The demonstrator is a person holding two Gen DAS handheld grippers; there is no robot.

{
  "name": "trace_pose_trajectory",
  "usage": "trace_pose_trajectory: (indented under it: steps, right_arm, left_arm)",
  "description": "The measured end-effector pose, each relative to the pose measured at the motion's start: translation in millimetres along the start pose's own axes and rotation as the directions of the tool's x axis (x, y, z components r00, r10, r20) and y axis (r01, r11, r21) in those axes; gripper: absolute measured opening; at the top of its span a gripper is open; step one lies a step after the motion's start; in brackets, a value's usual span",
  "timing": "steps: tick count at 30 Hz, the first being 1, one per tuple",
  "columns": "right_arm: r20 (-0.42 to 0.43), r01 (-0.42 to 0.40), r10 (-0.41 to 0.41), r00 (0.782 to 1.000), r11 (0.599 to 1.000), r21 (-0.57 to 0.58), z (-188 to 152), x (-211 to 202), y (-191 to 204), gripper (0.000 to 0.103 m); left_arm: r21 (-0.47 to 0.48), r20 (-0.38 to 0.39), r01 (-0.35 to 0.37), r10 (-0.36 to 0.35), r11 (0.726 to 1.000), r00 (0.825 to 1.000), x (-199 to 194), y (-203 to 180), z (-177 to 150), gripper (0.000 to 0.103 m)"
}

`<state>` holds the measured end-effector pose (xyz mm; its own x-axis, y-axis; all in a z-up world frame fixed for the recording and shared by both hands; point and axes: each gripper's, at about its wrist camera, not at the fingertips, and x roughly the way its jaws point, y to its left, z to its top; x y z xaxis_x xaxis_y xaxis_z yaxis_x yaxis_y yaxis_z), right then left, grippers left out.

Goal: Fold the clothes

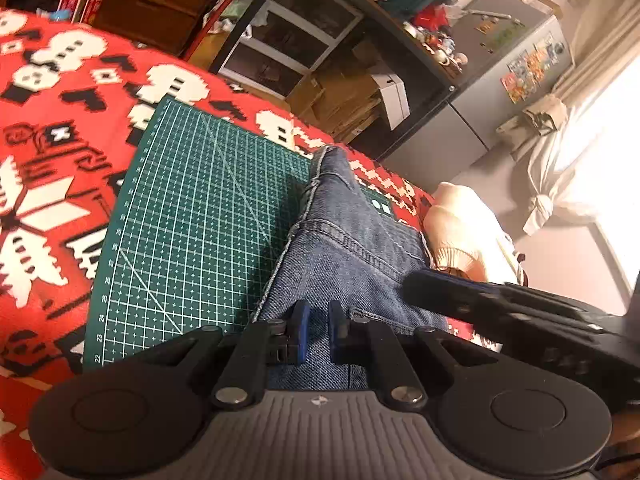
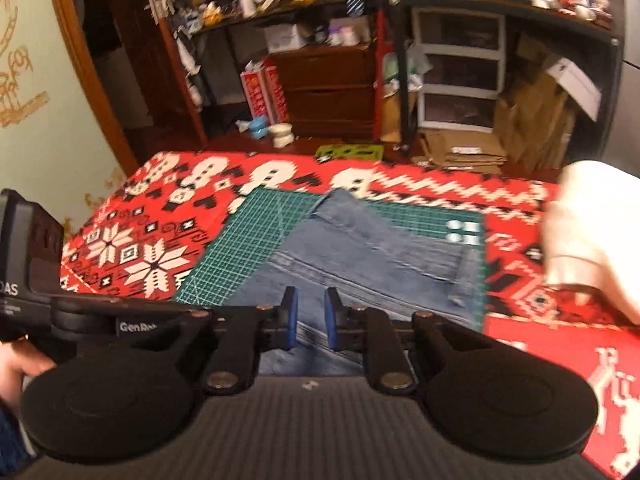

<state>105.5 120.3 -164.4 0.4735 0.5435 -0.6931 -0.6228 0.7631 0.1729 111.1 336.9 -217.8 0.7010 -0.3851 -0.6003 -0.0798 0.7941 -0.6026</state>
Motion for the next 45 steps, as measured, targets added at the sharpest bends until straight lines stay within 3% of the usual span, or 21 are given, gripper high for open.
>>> trace_pose_trajectory:
  steps: [6, 13, 18, 25, 27, 28, 31, 42, 45]
  right_arm:
    - [-0.063, 0.011, -0.014, 0.998, 0.999, -0.044, 5, 50, 11, 0.015]
    - [-0.087, 0.033, -0.039, 0.995, 0.997, -0.075, -11, 76, 2, 0.012]
    - [-0.075, 0.033, -0.038, 0.996, 0.997, -0.065, -14, 74, 0, 0.012]
    - [-0.088, 0.09, -0.085, 0.993, 0.994, 0.055, -19, 56, -31, 0.011]
    - [-0.091, 0.109, -0.1, 0.991, 0.989, 0.097, -24, 52, -47, 0.008]
    - [-0.089, 0.116, -0.106, 0.99, 0.987, 0.115, -26, 49, -54, 0.001]
    - [-0.076, 0.134, -0.124, 0.989, 0.979, 0.155, -32, 40, -70, 0.0]
    - [-0.034, 0.226, -0.224, 0.974, 0.966, 0.122, -34, 21, -71, 0.0]
    - [-0.011, 0.247, -0.248, 0.969, 0.963, 0.106, -30, 15, -65, 0.0]
  left_arm:
    - [-0.024, -0.032, -0.014, 0.013, 1.0, 0.999, 10, 7, -1, 0.005]
    - [-0.005, -0.034, -0.022, 0.022, 1.0, 0.999, 14, 4, -4, 0.003]
    - [0.025, -0.028, -0.023, 0.024, 0.999, 0.999, 14, 2, -5, 0.003]
    - [0.057, -0.025, -0.035, 0.036, 0.998, 0.999, 14, -2, -6, 0.003]
    - [0.063, -0.027, -0.04, 0.041, 0.997, 0.999, 14, -3, -5, 0.003]
    - [0.069, -0.027, -0.043, 0.045, 0.997, 0.999, 14, -4, -5, 0.003]
    - [0.082, -0.027, -0.05, 0.052, 0.995, 0.998, 14, -6, -5, 0.003]
    - [0.075, -0.042, -0.047, 0.05, 0.996, 0.998, 14, -7, -3, 0.003]
    - [0.033, -0.038, -0.002, 0.003, 0.999, 0.999, 8, -5, 4, 0.004]
